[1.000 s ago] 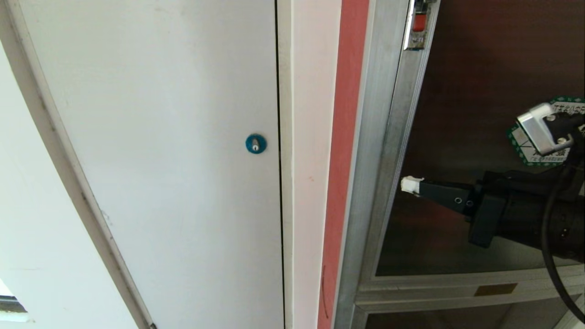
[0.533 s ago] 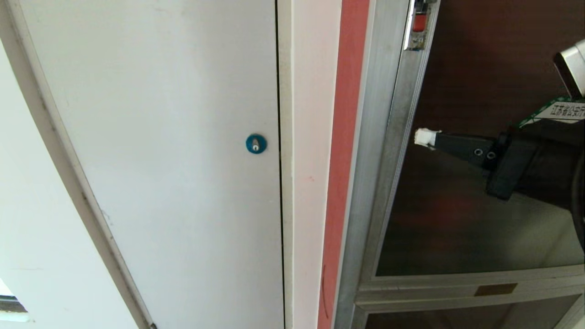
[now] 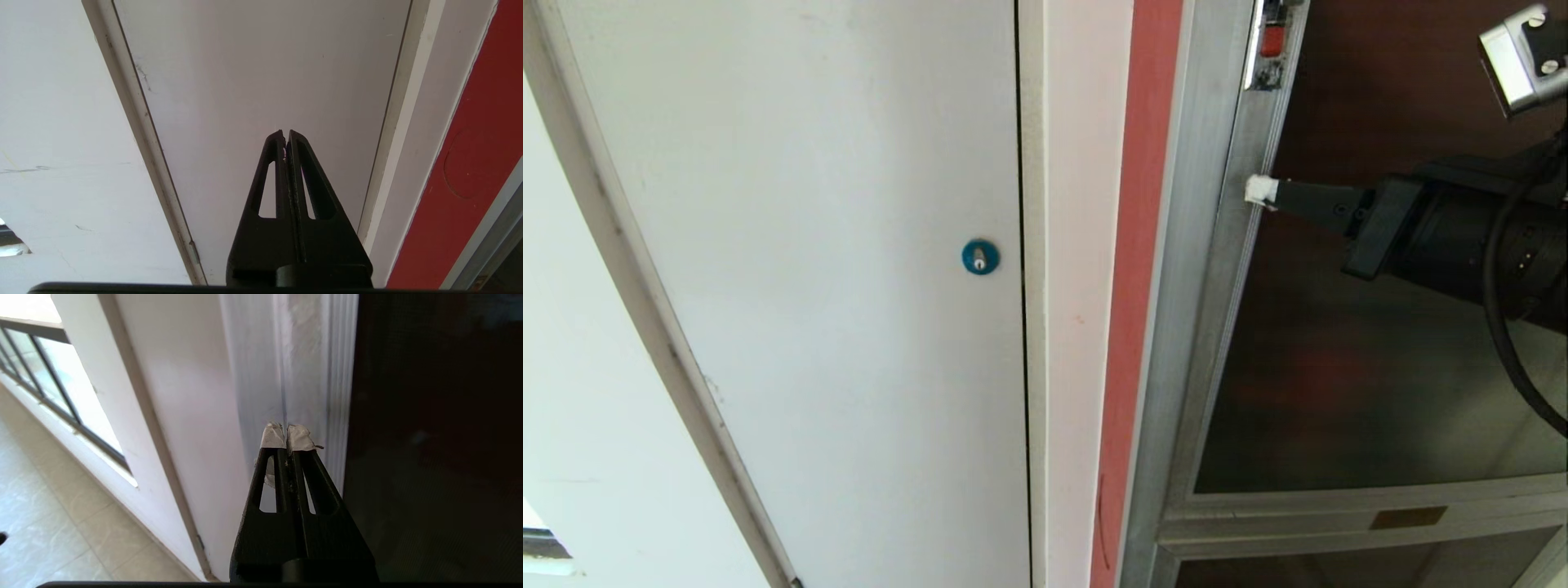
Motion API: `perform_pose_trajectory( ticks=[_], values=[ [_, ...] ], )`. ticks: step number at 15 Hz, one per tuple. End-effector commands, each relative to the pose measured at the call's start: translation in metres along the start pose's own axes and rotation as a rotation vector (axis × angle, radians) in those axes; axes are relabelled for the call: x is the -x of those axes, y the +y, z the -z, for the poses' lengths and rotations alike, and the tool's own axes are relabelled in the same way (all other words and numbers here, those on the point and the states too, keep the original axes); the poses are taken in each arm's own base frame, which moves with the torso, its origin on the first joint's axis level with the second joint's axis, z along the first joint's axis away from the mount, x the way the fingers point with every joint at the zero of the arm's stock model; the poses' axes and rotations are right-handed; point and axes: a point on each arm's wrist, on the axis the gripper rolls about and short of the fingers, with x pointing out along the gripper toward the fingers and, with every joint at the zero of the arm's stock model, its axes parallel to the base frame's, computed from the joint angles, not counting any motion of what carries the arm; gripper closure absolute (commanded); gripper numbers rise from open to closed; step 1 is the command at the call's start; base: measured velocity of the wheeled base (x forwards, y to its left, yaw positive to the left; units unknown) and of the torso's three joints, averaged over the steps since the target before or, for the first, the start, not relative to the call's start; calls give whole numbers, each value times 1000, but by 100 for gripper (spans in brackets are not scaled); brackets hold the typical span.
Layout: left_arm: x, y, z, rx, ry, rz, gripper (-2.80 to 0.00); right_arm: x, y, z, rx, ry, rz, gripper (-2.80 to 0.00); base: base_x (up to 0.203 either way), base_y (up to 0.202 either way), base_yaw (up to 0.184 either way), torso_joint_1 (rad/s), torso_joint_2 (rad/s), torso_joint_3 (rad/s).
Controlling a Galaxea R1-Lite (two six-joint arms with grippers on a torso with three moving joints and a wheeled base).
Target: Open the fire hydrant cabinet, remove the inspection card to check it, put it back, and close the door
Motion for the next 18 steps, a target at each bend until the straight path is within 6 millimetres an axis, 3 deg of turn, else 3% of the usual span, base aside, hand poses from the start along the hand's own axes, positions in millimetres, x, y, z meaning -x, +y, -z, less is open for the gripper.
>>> perform_pose_trajectory(
  ticks=[1, 12, 14, 18],
  values=[
    [-1, 0, 6, 1, 22, 1, 0, -14, -6, 4, -4, 10, 34, 0, 0, 0, 0, 0, 0, 0],
    [-1, 0, 6, 1, 21, 1, 0, -38, -38, 13, -7, 34, 152, 0, 0, 0, 0, 0, 0, 0],
    [-1, 0, 6, 1, 22, 1, 0, -35, -37, 11, -6, 28, 151, 0, 0, 0, 0, 0, 0, 0],
    [-1, 0, 6, 1, 22, 1, 0, -12, -21, -3, 8, -16, 122, 0, 0, 0, 0, 0, 0, 0]
  ],
)
